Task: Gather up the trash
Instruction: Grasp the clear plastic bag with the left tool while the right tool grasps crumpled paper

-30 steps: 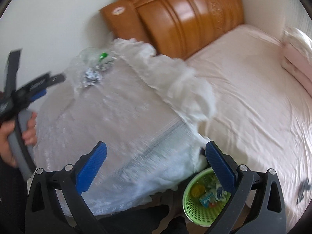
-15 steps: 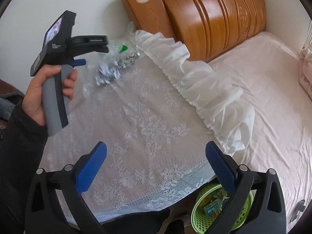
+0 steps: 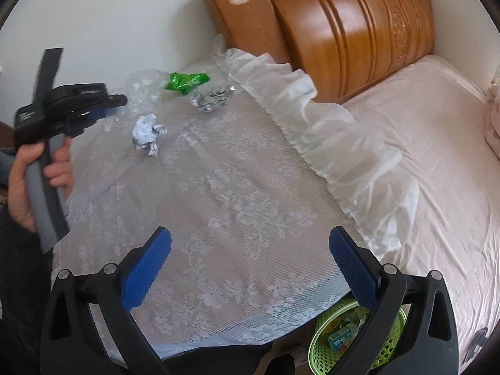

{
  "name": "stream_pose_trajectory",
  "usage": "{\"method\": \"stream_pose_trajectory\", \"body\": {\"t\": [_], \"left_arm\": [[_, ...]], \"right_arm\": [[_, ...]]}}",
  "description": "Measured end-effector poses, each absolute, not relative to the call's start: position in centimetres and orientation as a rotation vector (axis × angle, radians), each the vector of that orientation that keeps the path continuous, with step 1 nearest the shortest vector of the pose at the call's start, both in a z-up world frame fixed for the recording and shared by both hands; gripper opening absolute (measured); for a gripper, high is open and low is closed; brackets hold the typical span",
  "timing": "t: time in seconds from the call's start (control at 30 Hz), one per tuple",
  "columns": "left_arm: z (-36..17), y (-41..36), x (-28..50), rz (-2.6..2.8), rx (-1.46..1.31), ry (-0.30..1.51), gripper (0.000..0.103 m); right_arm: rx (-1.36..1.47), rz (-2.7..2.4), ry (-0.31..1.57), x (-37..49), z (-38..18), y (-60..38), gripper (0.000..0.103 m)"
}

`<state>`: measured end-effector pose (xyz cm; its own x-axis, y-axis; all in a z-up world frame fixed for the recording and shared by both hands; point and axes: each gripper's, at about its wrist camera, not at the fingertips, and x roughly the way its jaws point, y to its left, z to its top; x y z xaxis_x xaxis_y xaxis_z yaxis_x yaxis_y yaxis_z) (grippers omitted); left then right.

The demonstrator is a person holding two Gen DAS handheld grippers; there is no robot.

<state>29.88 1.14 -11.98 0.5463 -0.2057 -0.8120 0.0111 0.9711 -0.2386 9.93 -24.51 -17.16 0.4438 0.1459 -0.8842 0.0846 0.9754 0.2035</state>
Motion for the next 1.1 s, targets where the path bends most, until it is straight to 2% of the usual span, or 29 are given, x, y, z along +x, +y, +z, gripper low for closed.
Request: {"method": "stream_pose_trajectory", "body": {"t": [0.47, 0.8, 1.0, 1.03, 1.1], "left_arm": [[-10.5, 9.7, 19.2, -0.001, -0.194, 0.927, 0.022], [-12.7, 14.3, 12.4, 0.114, -0.24, 0.978, 0.023], [-13.1, 15.6, 10.2, 0.17, -0.274, 0.984, 0.023], [-13.1, 15.6, 10.0, 0.177, -0.272, 0.984, 0.023], [-13.1, 15.5, 9.8, 0.18, -0.266, 0.983, 0.022]], "right_arm": [[0.087, 0.262, 1.103, 15.1, -18.2, -15.2, 0.1], [-0.071, 0.455, 1.101, 21.4, -22.4, -4.2, 0.1], [-0.22, 0.382, 1.081, 23.4, -25.2, -0.8, 0.1], [-0.241, 0.366, 1.085, 23.7, -25.6, -0.9, 0.098], [-0.258, 0.357, 1.096, 24.2, -26.2, -0.8, 0.078]]}}
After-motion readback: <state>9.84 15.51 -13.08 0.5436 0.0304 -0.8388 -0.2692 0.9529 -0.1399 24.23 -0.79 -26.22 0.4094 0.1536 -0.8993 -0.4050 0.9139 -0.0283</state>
